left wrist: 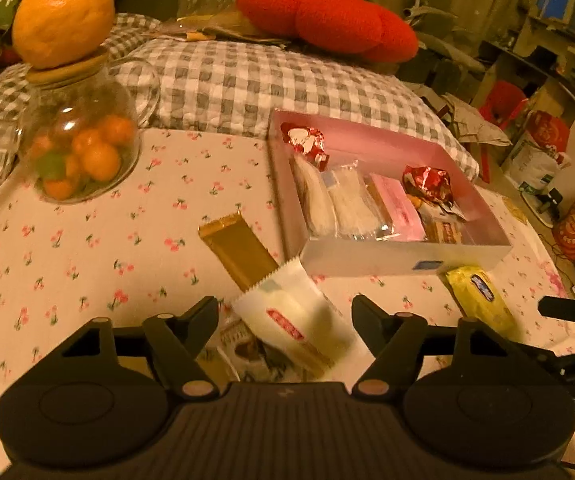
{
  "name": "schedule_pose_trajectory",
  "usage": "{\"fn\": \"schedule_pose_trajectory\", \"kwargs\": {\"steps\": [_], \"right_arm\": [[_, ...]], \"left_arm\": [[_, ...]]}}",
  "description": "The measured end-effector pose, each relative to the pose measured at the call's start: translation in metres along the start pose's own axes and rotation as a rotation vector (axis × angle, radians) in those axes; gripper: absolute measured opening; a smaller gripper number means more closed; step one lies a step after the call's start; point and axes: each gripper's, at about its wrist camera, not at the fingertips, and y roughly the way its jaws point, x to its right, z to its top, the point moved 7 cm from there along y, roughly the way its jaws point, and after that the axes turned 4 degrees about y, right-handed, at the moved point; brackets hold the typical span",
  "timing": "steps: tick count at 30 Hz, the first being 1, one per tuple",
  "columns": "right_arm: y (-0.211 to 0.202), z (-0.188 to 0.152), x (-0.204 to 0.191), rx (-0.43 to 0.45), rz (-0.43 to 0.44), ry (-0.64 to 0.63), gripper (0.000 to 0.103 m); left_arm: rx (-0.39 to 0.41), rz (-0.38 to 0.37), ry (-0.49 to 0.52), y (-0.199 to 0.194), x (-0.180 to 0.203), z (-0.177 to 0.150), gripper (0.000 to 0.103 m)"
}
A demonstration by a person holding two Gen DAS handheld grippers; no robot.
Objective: Organize snacks
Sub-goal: 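Move the left tool to the white wrapped bar while the right tool reaches the yellow chip bag, then grasp the white wrapped bar with the left tool while the right tool grasps the yellow chip bag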
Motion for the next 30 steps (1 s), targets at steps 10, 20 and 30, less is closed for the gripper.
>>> {"fn": "schedule_pose_trajectory", "kwargs": {"steps": [10, 20, 30], "right_arm": [[0.007, 0.004, 0.019, 0.024, 0.005, 0.029, 0.088], [0.026, 0.003, 0.035, 0.002, 0.022, 0.096, 0.088], [0.039, -0.003, 0.044, 0.002, 0.003, 0.121, 0.086]], "left_arm": [[-0.020, -0.066, 0.050, 0.021, 0.001, -0.002, 0.064], [-0.051, -0.165, 0.152, 0.018, 0.049, -0.014, 0.064], [-0.079, -0.025, 0.121, 0.008, 0.068, -0.025, 0.090]]}}
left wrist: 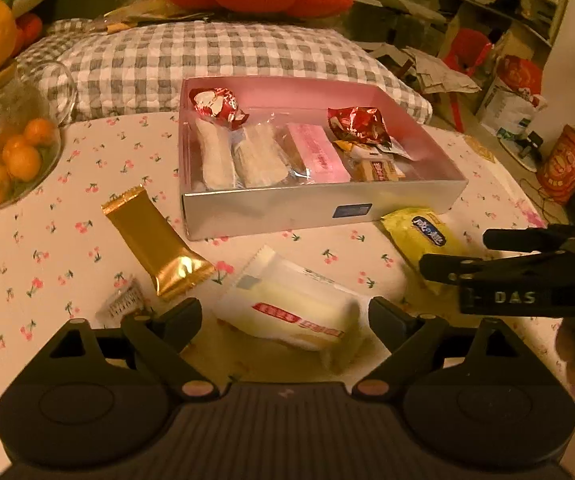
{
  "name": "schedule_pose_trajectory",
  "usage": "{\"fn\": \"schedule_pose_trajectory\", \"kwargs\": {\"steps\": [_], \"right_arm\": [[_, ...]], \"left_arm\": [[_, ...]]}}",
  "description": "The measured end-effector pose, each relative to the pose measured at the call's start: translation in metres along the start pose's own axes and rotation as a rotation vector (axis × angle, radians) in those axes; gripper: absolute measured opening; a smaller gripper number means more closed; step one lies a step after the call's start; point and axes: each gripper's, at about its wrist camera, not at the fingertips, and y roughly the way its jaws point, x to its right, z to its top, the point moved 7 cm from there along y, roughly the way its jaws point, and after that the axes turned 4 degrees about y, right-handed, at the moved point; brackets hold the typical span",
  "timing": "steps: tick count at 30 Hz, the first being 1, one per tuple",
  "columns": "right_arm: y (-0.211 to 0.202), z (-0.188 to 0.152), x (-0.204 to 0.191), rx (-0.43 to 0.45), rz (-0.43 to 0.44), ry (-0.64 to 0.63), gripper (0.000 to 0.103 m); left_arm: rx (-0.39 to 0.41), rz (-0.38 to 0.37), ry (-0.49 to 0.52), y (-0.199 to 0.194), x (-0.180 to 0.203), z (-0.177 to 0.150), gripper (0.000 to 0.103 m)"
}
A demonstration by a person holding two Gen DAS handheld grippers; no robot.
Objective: Organize snacks
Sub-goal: 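Grasp the white wrapped bar with the left tool while the right tool grasps the yellow chip bag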
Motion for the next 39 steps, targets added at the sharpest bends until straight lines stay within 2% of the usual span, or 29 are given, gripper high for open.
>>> {"fn": "schedule_pose_trajectory", "kwargs": {"steps": [3, 5, 7, 11, 13, 16, 18, 21, 24, 27, 29, 31, 34, 36, 39], "right_arm": [[0.002, -0.001, -0.001, 0.010, -0.015, -0.021, 0.081], [0.001, -0.001, -0.002, 0.016, -0.021, -0.035, 0.077], [0.001, -0.001, -0.004, 0.015, -0.007, -0.041, 0.071], [0.004, -0.005, -0.010, -0.002, 0.003, -0.074, 0.054], [0.006, -0.008, -0.012, -0.012, 0.003, -0.088, 0.051], [0.005, -0.010, -0.015, -0.009, 0.001, -0.103, 0.051], [0.004, -0.011, -0.015, -0.013, 0.012, -0.100, 0.050], [0.002, -0.013, -0.016, -0.018, 0.018, -0.107, 0.050], [0.000, -0.015, -0.017, -0.033, 0.023, -0.103, 0.050], [-0.003, -0.018, -0.018, -0.061, 0.025, -0.089, 0.050], [-0.005, -0.020, -0.019, -0.086, 0.030, -0.079, 0.050], [-0.008, -0.023, -0.021, -0.112, 0.033, -0.070, 0.050], [-0.011, -0.027, -0.025, -0.126, 0.029, -0.079, 0.052], [-0.013, -0.028, -0.026, -0.122, 0.024, -0.082, 0.052], [-0.014, -0.029, -0.026, -0.114, 0.025, -0.085, 0.052]], "left_arm": [[-0.001, 0.001, -0.020, 0.003, 0.003, 0.000, 0.091], [-0.005, 0.029, -0.037, 0.008, 0.003, 0.003, 0.091], [-0.016, 0.070, -0.086, 0.015, 0.001, 0.006, 0.091], [-0.038, 0.096, -0.155, 0.022, -0.001, 0.006, 0.090], [-0.054, 0.117, -0.163, 0.025, 0.000, 0.004, 0.086], [-0.061, 0.102, -0.160, 0.026, 0.005, 0.003, 0.079], [-0.051, 0.084, -0.155, 0.023, 0.007, 0.002, 0.062], [-0.050, 0.065, -0.131, 0.018, 0.008, 0.001, 0.048], [-0.063, 0.018, -0.097, 0.016, 0.007, -0.002, 0.042], [-0.095, -0.047, -0.025, 0.013, 0.006, -0.008, 0.035], [-0.118, -0.059, 0.041, 0.010, 0.003, -0.015, 0.029], [-0.125, -0.055, 0.107, 0.007, 0.002, -0.019, 0.030], [-0.127, -0.066, 0.098, 0.002, -0.001, -0.020, 0.037], [-0.121, -0.082, 0.053, 0.000, -0.004, -0.020, 0.054], [-0.093, -0.085, -0.019, -0.001, -0.007, -0.013, 0.065]]}}
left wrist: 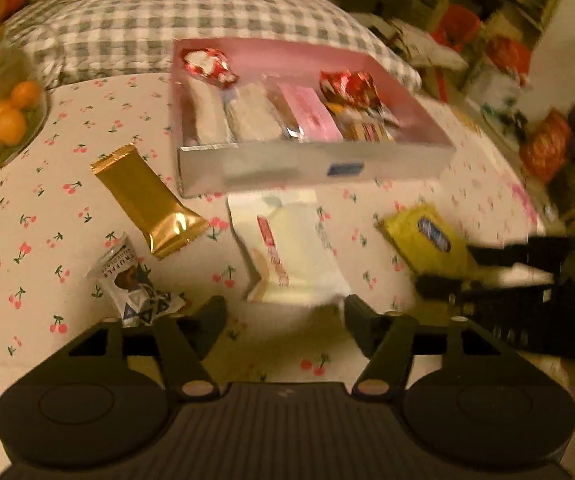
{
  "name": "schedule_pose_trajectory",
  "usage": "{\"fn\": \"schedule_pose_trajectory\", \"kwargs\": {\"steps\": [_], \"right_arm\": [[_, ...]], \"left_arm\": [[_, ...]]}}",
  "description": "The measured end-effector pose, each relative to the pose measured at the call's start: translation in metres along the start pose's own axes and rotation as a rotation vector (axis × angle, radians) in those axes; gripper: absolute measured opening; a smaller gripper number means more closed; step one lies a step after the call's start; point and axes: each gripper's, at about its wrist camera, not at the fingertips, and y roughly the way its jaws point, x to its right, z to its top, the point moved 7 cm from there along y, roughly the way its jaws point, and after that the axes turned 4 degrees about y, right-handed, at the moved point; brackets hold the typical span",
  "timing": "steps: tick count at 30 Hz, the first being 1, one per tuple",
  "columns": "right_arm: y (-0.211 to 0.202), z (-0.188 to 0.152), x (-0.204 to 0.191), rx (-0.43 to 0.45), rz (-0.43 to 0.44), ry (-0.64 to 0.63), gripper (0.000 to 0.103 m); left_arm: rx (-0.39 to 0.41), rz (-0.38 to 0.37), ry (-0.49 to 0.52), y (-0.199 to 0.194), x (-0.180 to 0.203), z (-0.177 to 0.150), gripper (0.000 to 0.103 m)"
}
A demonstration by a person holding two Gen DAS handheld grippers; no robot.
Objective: Organize snacks
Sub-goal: 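Grasp the white wrapped bar with the left tool while the right tool grasps the yellow chip bag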
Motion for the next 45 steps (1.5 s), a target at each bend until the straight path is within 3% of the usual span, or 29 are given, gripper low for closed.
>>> {"fn": "schedule_pose_trajectory", "kwargs": {"steps": [4, 9, 16, 23, 30, 41, 45], "right_arm": [[-0.002, 0.001, 0.003, 0.024, 0.017, 0.005, 0.054], [-0.004, 0.003, 0.006, 0.085, 0.021, -0.025, 0.067], [0.007, 0.002, 0.012, 0.078, 0.031, -0.033, 0.070], [0.008, 0.003, 0.010, 0.080, 0.025, -0.032, 0.072], [0.007, 0.004, 0.007, 0.080, 0.018, -0.044, 0.070], [0.006, 0.006, -0.004, 0.073, 0.027, -0.076, 0.052], [0.006, 0.006, -0.005, 0.072, 0.024, -0.078, 0.050]], "left_arm": [[0.035, 0.009, -0.064, 0.003, 0.001, 0.011, 0.070], [0.062, 0.043, -0.041, 0.018, 0.010, 0.017, 0.070], [0.062, 0.110, 0.014, 0.025, 0.015, 0.014, 0.069], [0.070, 0.144, 0.037, 0.025, 0.017, 0.011, 0.062], [0.078, 0.153, 0.020, 0.020, 0.013, 0.010, 0.050], [0.081, 0.141, 0.011, 0.017, 0.013, 0.009, 0.045], [0.082, 0.138, 0.020, 0.015, 0.013, 0.009, 0.044]]}}
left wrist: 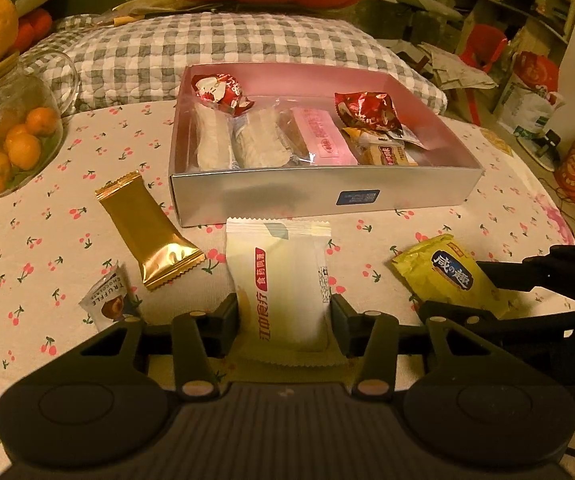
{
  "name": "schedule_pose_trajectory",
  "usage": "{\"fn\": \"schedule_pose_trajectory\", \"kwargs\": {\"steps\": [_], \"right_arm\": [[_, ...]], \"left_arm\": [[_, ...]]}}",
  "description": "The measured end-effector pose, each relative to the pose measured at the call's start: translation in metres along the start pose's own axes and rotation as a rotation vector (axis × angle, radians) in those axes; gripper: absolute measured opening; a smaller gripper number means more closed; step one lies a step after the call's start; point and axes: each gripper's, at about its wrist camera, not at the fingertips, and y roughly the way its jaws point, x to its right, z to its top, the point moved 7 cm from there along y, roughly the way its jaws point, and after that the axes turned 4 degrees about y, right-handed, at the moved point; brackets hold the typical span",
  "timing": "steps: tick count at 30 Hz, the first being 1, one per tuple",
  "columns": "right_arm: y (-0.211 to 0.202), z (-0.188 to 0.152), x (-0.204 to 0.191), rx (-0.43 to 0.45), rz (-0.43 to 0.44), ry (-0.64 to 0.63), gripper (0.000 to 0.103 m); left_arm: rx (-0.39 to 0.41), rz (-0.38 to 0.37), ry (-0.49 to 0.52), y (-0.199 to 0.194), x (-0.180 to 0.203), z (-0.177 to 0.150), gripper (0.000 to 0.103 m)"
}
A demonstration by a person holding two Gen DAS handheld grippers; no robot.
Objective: Organize snacks
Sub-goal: 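Grasp the white wrapped bar with the left tool while the right tool grasps the yellow chip bag, then carry both items into the pink box and open both tools to release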
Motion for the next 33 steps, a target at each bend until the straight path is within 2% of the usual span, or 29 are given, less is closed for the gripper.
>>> {"fn": "schedule_pose_trajectory", "kwargs": {"steps": [6, 18, 27, 33], "right_arm": [[-0.003, 0.002, 0.000, 0.004, -0.004, 0.004, 0.050], [-0.019, 0.019, 0.008, 0.013, 0.057, 0.136, 0.050], [-0.036, 0.035, 0.023, 0.070, 0.079, 0.219, 0.050], [-0.039, 0.052, 0.043, 0.099, 0.052, 0.276, 0.050]], "left_arm": [[0.007, -0.022, -0.001, -0.007, -0.001, 0.002, 0.044], [0.031, -0.076, -0.038, -0.029, -0.007, 0.011, 0.043], [0.085, -0.101, -0.050, -0.048, -0.006, 0.031, 0.043], [0.114, -0.092, -0.039, -0.051, -0.009, 0.048, 0.043]]}}
